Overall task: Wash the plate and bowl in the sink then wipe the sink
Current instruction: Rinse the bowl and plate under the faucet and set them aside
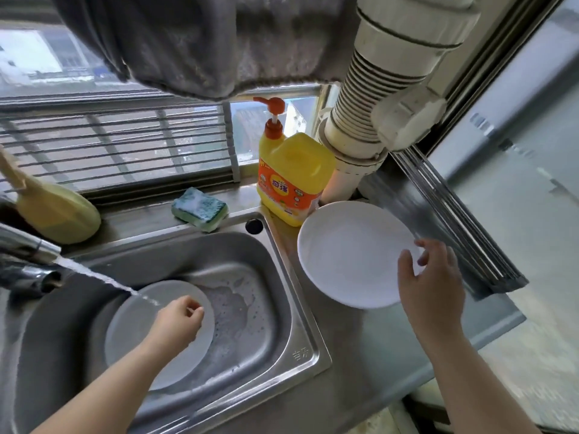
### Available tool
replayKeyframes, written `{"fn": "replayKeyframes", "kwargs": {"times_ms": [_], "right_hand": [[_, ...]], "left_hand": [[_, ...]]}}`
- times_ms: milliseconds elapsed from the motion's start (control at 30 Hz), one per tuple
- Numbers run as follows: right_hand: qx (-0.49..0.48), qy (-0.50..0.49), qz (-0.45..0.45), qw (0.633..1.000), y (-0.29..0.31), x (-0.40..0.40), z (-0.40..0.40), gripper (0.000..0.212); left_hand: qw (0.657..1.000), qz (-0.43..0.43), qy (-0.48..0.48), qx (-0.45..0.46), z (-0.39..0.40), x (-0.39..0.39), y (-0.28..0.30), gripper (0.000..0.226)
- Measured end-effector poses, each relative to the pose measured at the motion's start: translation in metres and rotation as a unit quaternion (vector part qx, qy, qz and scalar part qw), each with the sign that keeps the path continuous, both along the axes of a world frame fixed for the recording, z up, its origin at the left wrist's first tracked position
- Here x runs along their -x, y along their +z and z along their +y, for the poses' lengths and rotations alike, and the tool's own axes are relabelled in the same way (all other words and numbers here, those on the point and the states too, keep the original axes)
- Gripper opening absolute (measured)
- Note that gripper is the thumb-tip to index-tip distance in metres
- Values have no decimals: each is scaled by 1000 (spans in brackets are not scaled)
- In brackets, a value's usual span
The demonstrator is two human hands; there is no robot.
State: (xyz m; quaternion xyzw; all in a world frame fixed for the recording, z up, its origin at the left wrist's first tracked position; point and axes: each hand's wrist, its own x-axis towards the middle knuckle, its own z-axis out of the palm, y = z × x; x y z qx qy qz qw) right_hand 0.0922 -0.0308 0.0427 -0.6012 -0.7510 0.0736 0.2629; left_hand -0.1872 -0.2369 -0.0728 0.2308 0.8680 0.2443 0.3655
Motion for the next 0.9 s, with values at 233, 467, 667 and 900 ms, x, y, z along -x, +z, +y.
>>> {"fn": "replayKeyframes", "kwargs": {"times_ms": [233,467,667,900], "right_hand": [[219,383,51,896,-35,142,-85,8],[459,291,-202,815,-185,208,-112,38],[502,253,-215,799,-242,231,-120,37],[537,224,-171,795,-266,246,-134,34]], "left_hand": [[992,-1,120,44,-72,25,-21,11],[979,4,195,68,-128,46,-43,12],[973,4,225,51,-141,48,-65,19],[968,-9,243,63,-143,46,-82,16]]}}
